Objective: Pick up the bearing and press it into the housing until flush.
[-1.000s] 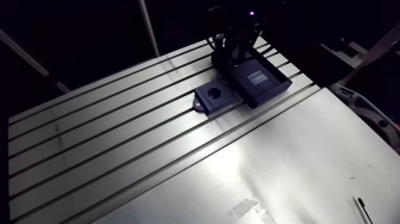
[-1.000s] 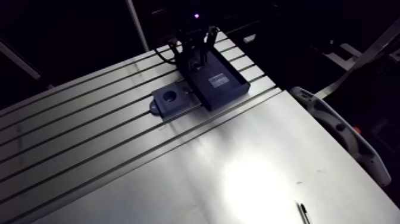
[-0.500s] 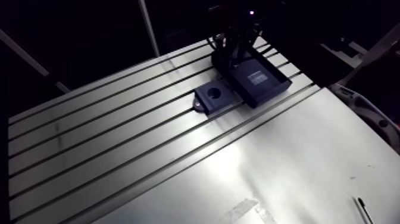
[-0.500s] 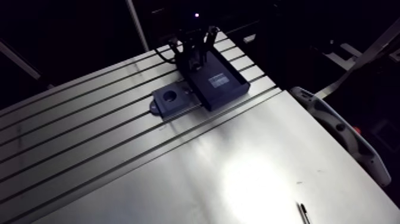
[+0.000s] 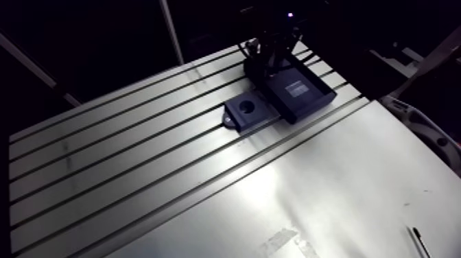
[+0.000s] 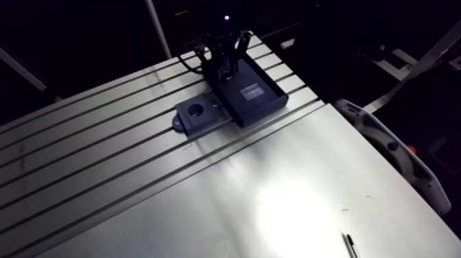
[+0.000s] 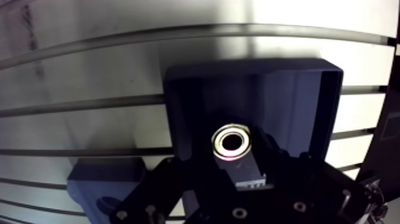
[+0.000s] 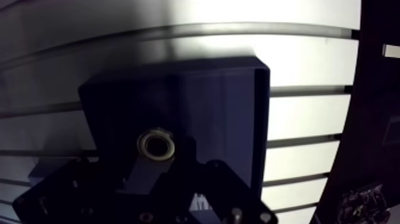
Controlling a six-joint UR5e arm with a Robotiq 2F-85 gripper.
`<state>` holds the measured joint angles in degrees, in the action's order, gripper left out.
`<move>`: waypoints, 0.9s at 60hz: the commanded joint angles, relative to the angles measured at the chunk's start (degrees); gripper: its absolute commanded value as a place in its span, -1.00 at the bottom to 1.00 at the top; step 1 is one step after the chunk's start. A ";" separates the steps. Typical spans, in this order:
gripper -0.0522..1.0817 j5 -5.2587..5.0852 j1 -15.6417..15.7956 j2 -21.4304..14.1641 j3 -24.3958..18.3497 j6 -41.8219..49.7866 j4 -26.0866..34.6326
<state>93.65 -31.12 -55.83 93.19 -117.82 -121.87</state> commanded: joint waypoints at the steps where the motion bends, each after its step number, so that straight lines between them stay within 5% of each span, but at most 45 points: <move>1: 0.06 0.07 0.00 0.16 0.02 0.00 -0.09; 54: 0.12 0.15 -0.09 -0.54 -0.25 -0.17 0.00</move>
<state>93.67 -31.17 -56.18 93.00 -117.91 -121.87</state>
